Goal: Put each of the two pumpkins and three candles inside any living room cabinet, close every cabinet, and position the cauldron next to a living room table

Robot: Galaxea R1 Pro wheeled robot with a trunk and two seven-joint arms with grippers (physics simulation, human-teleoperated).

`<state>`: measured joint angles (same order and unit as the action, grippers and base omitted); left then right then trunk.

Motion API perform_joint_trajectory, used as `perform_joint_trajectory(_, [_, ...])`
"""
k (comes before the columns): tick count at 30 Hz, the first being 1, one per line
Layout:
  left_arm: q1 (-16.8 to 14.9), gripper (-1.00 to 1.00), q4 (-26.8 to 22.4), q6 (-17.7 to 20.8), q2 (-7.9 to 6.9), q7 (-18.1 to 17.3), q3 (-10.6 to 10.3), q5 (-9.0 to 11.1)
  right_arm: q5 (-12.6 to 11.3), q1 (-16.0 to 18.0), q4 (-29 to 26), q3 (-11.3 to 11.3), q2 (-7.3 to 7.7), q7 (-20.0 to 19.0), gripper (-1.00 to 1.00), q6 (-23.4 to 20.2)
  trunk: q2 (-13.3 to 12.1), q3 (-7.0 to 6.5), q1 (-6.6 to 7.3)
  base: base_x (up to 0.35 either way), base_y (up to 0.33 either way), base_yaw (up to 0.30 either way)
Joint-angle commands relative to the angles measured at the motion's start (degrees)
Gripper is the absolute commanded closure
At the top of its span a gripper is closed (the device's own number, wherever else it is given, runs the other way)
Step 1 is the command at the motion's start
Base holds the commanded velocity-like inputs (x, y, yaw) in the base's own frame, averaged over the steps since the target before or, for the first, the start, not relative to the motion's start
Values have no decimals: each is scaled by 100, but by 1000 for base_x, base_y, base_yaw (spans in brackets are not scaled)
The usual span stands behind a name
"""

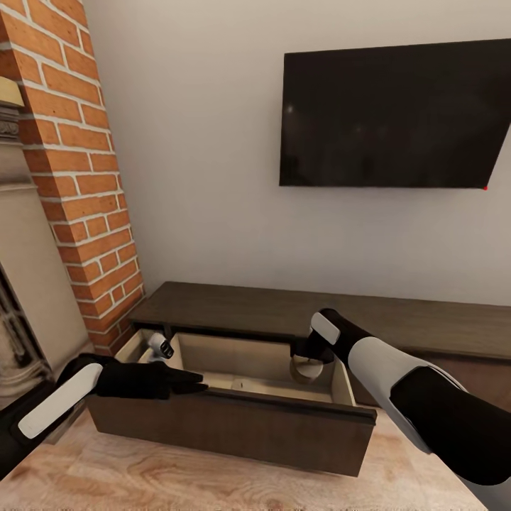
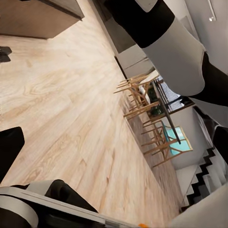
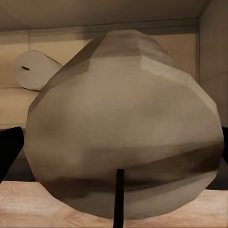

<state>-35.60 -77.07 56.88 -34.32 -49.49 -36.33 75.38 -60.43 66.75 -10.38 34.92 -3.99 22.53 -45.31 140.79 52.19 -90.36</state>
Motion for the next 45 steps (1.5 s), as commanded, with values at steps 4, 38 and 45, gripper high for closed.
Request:
perform_joint_trajectory(4, [-8,-100,0,19,-5,-14,-14,21,-74,4,-8,32,4,50,100,57,165,78,-87,0,0,0])
perform_joint_trajectory(38, [-8,-100,1,17,-5,-8,-14,21,-66,4,-3,32,4,50,100,83,259,336,-157,35,0,0])
perform_joint_trajectory(45, [-8,-100,0,17,-5,-8,-16,21,-66,4,24,32,4,50,100,142,265,447,-170,0,0,0])
